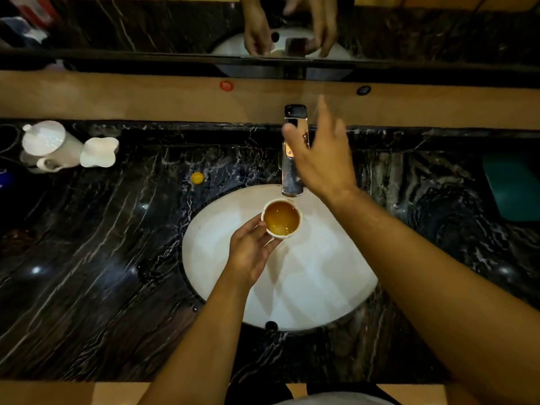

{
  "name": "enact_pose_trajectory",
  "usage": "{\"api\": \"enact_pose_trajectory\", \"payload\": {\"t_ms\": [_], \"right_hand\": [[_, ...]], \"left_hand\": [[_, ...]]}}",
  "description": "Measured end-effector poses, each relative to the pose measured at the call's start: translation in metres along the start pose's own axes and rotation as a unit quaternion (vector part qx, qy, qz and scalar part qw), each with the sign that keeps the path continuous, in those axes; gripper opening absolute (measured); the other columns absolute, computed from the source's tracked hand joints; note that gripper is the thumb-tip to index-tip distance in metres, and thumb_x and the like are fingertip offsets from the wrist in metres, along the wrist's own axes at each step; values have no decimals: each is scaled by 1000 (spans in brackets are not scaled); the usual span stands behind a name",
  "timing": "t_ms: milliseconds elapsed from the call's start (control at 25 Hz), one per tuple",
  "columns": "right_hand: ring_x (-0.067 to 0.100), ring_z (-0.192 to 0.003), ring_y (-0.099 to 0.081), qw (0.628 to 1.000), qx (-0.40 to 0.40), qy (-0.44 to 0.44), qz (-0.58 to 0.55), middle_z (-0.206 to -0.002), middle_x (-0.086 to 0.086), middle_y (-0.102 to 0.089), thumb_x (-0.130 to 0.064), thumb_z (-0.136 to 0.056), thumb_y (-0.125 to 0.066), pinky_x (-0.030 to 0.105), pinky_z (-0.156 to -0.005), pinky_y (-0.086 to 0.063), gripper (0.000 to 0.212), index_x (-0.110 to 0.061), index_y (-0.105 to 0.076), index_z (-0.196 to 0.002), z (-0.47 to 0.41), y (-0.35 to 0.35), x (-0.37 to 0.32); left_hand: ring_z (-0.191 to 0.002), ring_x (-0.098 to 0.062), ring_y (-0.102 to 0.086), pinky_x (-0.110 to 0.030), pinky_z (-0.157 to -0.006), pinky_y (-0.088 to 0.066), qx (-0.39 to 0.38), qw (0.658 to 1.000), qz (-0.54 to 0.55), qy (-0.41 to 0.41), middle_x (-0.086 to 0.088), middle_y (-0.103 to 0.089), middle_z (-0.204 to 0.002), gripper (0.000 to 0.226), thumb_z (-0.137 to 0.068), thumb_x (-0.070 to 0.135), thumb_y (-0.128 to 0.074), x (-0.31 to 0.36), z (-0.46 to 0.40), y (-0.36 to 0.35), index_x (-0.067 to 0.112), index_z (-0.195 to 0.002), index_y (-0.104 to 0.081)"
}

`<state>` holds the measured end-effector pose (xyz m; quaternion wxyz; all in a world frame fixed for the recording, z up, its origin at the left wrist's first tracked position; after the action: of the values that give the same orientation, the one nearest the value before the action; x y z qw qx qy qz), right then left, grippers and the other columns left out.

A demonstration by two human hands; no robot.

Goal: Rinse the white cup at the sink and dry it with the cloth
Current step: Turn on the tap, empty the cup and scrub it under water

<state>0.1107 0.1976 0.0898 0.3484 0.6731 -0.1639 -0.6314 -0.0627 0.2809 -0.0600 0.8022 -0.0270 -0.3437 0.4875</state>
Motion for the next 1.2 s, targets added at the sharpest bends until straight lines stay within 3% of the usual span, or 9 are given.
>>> {"api": "enact_pose_trajectory", "payload": {"t_ms": [80,200,280,480,640,800,1000,1200], "right_hand": [[39,-129,-52,995,-53,15,84,-162,16,-18,-65,-88,-50,44,-99,-47,90,-29,-8,-158,-11,-9,-14],[39,-113,-61,983,-90,8,161,-158,22,-18,-43,-98,-52,35,-77,-47,80,-12,-10,-159,-18,-21,-19],[38,-108,-62,976,-97,9,192,-157,24,-19,-29,-101,-51,33,-72,-42,76,-5,-7,-158,-18,-27,-21],[39,-101,-62,968,-119,9,223,-158,29,-12,-4,-96,-51,35,-71,-42,79,1,0,-157,-21,-30,-25],[39,-101,-61,959,-148,6,241,-157,30,-11,-1,-94,-53,34,-71,-43,84,1,2,-157,-24,-30,-25],[40,-102,-61,954,-162,9,251,-158,31,-10,-3,-95,-53,35,-72,-48,83,1,2,-157,-29,-27,-26],[41,-108,-59,953,-171,7,248,-157,29,-11,-6,-98,-52,35,-75,-47,79,1,0,-157,-34,-25,-28],[42,-118,-55,954,-182,16,237,-155,26,-19,-16,-100,-50,33,-85,-45,73,-1,-8,-157,-42,-18,-28]], "left_hand": [[-111,-41,-69,-59,-100,-52,0,1000,2,3,-22,-69,-126,30,-98,-2,-56,2,-2,-3,2,-127,-64],[-113,-42,-68,-61,-99,-52,6,1000,-1,2,-23,-68,-126,31,-100,-3,-53,7,-3,-7,-1,-129,-61],[-113,-42,-68,-59,-98,-54,9,1000,-4,-1,-23,-68,-125,31,-101,-3,-51,10,-4,-10,-2,-131,-59],[-93,-34,-75,-47,-74,-63,5,1000,-2,-9,-17,-75,-107,21,-100,-2,-52,16,-3,-10,4,-114,-67],[-84,-30,-78,-41,-65,-63,0,1000,1,-11,-13,-78,-97,20,-98,-3,-55,16,-4,-10,6,-109,-69],[-83,-30,-78,-46,-74,-65,-16,1000,3,-11,-13,-79,-95,22,-98,-3,-55,14,-5,-12,3,-116,-65],[-88,-31,-77,-47,-79,-64,-20,1000,1,-15,-17,-76,-105,23,-98,-2,-55,12,-6,-12,3,-119,-65],[-93,-34,-76,-45,-73,-64,-21,1000,7,-14,-20,-72,-115,27,-99,0,-55,12,-5,-13,3,-124,-63]]}}
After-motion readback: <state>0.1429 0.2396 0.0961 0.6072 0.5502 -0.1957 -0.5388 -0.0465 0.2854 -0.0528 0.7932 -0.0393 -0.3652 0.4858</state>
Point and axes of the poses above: each hand's wrist, its own z-axis away from the middle knuckle, its own y-axis out of the back of the hand, x = y × z, the point moved 4 cm from there along -z, towards the middle knuckle
